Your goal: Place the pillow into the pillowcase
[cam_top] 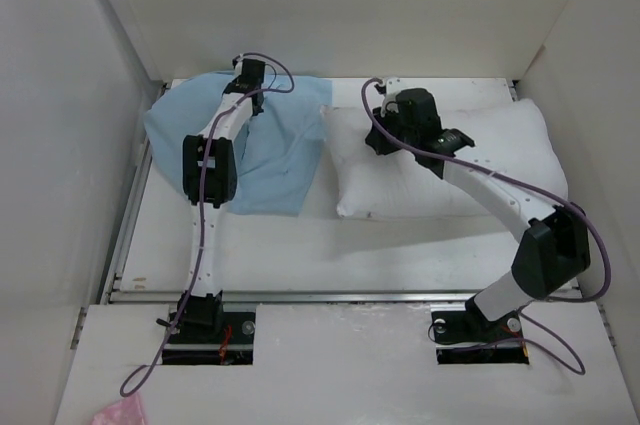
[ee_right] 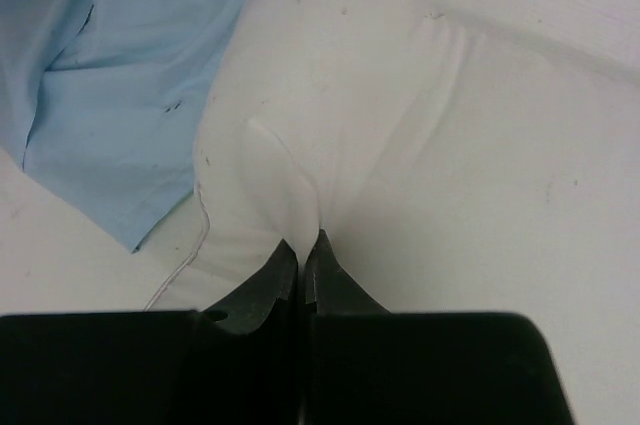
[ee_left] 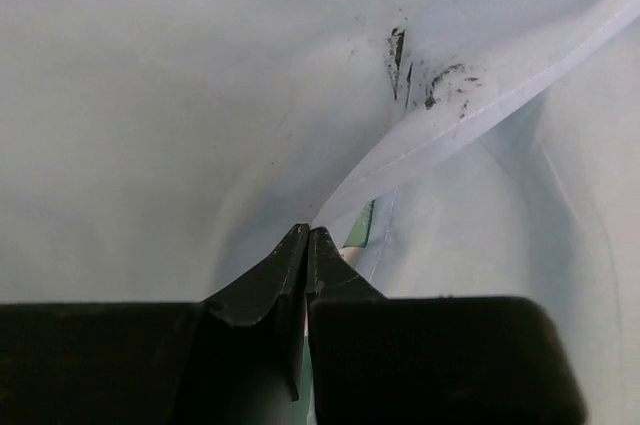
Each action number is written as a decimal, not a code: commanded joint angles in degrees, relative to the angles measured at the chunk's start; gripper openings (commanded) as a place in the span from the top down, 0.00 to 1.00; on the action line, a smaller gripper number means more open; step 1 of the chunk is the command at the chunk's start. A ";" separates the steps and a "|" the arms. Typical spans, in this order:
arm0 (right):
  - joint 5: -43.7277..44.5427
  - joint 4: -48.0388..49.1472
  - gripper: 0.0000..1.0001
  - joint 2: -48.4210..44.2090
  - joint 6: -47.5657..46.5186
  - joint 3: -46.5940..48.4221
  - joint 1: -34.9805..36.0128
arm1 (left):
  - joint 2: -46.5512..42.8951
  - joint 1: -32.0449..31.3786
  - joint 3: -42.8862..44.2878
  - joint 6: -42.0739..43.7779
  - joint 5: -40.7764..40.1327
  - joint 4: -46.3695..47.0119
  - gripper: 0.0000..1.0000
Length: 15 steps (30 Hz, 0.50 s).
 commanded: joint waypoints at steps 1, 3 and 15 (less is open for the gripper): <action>-0.99 3.79 1.00 -5.63 1.26 -2.12 -0.56 | -11.30 -1.28 -5.20 1.66 0.95 3.63 1.00; -3.44 5.80 1.00 -7.22 -0.40 -3.62 0.22 | -15.18 -2.60 -8.30 2.64 0.95 4.27 1.00; -12.76 13.44 1.00 -5.04 -5.95 -0.65 7.26 | -36.89 -8.93 -25.80 -1.23 3.41 5.58 1.00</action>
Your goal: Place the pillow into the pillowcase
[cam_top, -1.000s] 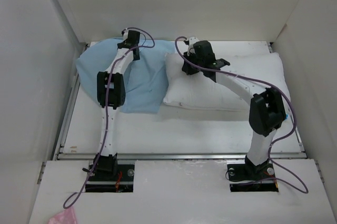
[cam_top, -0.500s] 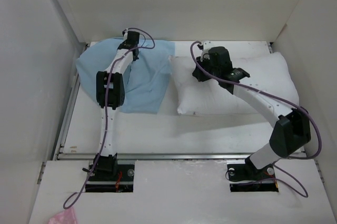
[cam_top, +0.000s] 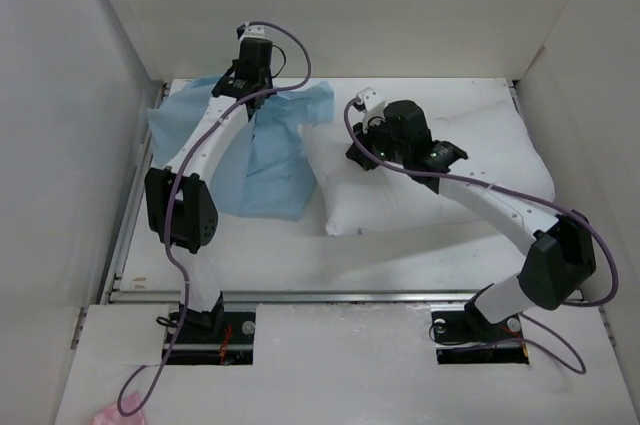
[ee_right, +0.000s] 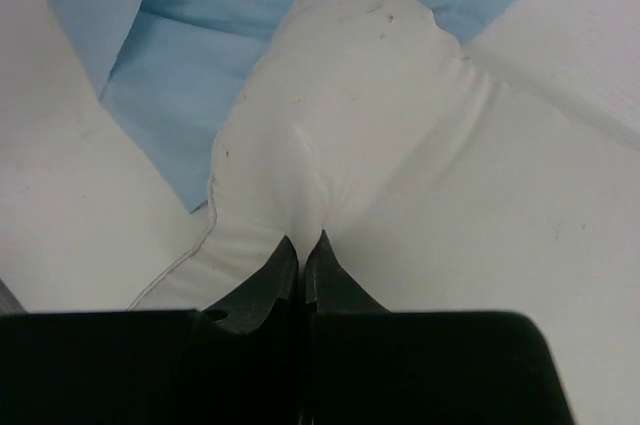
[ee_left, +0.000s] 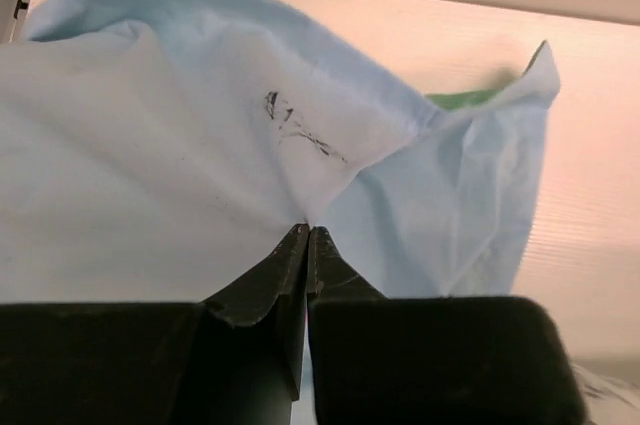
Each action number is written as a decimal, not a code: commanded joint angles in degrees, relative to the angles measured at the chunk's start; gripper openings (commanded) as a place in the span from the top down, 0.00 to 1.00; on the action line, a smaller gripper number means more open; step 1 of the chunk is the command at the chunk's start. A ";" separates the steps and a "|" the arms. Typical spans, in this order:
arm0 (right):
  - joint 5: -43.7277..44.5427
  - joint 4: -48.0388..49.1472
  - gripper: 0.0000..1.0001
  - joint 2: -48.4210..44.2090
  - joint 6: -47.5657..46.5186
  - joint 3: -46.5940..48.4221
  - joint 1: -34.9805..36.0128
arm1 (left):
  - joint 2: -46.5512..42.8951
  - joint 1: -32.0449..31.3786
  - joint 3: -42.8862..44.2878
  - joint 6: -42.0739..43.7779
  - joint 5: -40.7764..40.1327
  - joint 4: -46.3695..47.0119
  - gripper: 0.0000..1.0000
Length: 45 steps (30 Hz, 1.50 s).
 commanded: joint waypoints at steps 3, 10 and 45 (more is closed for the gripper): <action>-8.63 12.12 1.00 2.97 -0.66 6.75 2.38 | -6.16 -3.12 -4.17 -2.67 0.55 0.25 1.00; -14.68 17.57 1.00 8.34 0.48 11.14 3.70 | -8.10 -6.29 -2.86 -4.61 0.55 -3.00 1.00; 23.98 54.40 1.00 36.39 13.32 23.55 -0.86 | -21.37 -9.11 -11.29 -7.78 0.55 -7.48 1.00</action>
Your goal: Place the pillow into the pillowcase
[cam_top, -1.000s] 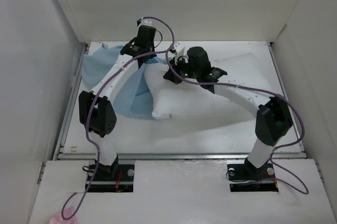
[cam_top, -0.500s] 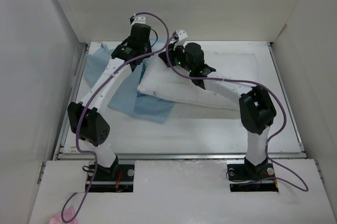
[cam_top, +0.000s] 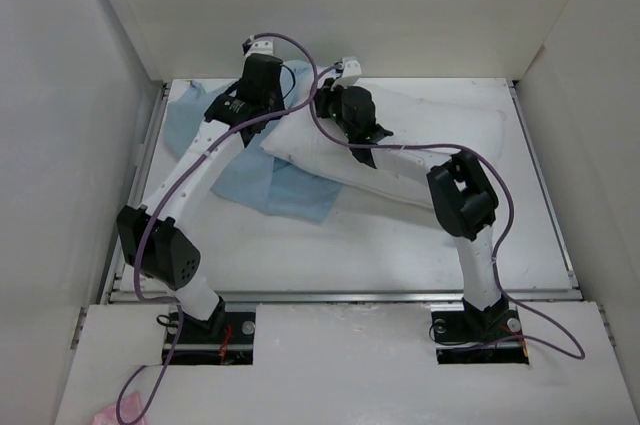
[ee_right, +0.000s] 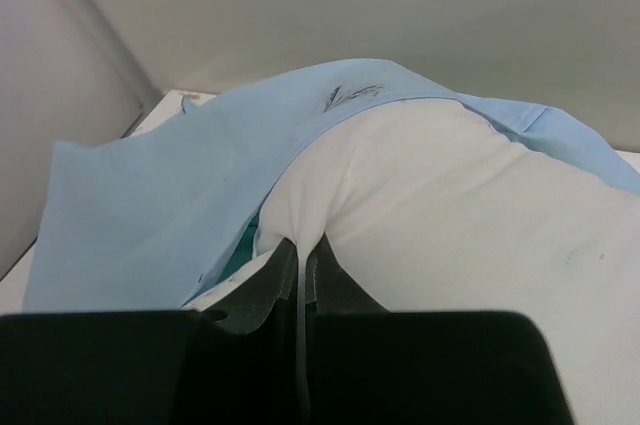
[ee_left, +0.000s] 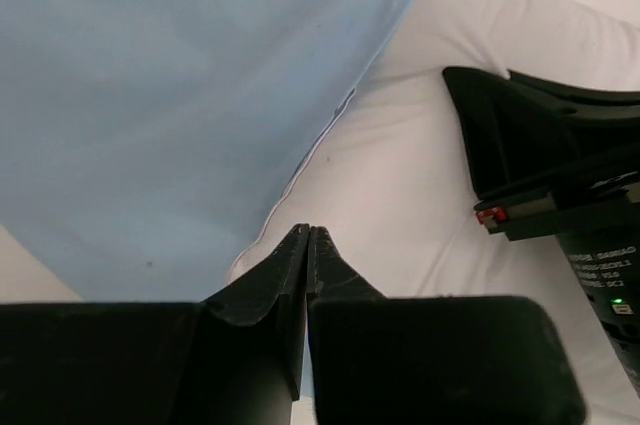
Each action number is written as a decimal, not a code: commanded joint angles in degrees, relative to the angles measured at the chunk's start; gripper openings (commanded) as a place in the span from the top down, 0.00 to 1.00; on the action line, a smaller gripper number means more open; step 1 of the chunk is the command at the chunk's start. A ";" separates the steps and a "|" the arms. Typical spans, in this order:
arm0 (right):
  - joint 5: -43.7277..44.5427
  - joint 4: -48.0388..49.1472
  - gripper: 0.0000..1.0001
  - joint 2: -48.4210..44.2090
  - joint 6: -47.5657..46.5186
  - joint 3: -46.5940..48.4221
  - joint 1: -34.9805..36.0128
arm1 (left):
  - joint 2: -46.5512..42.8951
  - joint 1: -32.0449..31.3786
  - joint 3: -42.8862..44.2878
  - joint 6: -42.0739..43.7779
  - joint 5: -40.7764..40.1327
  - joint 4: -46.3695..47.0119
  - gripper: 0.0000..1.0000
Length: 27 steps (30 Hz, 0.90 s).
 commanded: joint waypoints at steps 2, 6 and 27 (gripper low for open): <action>5.70 8.15 1.00 -2.15 1.56 1.62 -2.15 | -1.79 -0.28 -0.74 -0.89 -2.03 -2.53 0.93; 2.53 7.63 1.00 -2.77 1.56 1.62 -2.68 | -1.26 -0.81 -9.06 -5.20 -3.44 -4.48 0.69; -7.13 -0.19 1.00 -6.02 1.03 -0.14 -5.31 | 13.14 -4.94 -19.64 -12.85 -12.67 13.54 0.01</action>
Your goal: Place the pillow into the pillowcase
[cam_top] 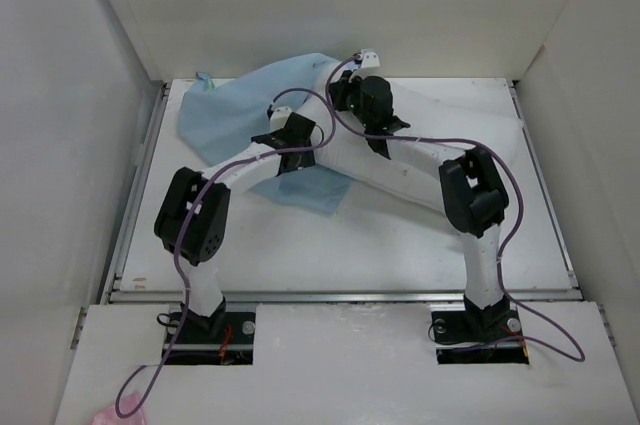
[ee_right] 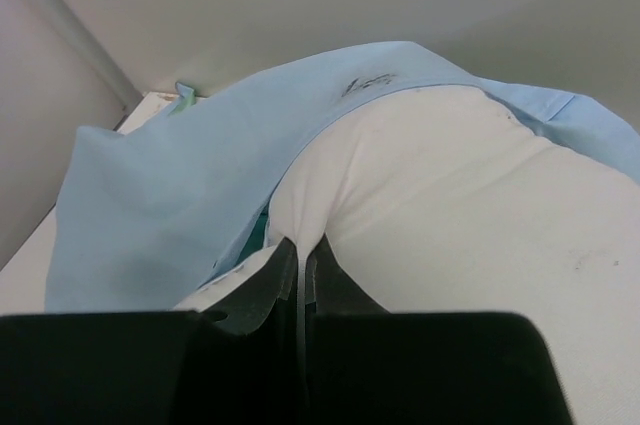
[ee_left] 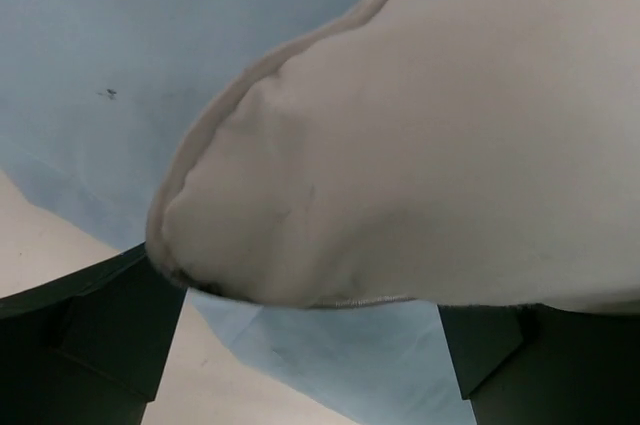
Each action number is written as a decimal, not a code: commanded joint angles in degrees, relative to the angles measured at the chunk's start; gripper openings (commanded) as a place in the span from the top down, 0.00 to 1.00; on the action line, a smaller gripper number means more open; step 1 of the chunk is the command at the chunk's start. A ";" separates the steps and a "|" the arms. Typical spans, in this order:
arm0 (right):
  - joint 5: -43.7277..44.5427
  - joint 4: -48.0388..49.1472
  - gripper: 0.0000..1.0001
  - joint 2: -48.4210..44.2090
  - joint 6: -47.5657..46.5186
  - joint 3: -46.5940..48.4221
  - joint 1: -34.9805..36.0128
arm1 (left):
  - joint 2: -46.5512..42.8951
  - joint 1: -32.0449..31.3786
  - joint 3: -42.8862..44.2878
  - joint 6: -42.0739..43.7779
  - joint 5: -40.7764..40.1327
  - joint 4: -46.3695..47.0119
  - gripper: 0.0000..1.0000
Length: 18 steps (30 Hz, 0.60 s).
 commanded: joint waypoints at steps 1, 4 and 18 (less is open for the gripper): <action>-1.52 2.47 1.00 -5.32 -0.87 0.17 -0.36 | 3.62 0.06 4.12 -0.17 -4.67 1.85 0.03; -2.04 1.77 1.00 -6.55 -0.87 -0.45 -0.88 | 6.17 1.21 6.23 -4.03 -10.90 -2.53 0.18; -3.10 0.10 1.00 -10.06 -1.65 -4.83 -1.94 | 3.82 6.13 5.19 -1.59 -9.34 5.10 1.00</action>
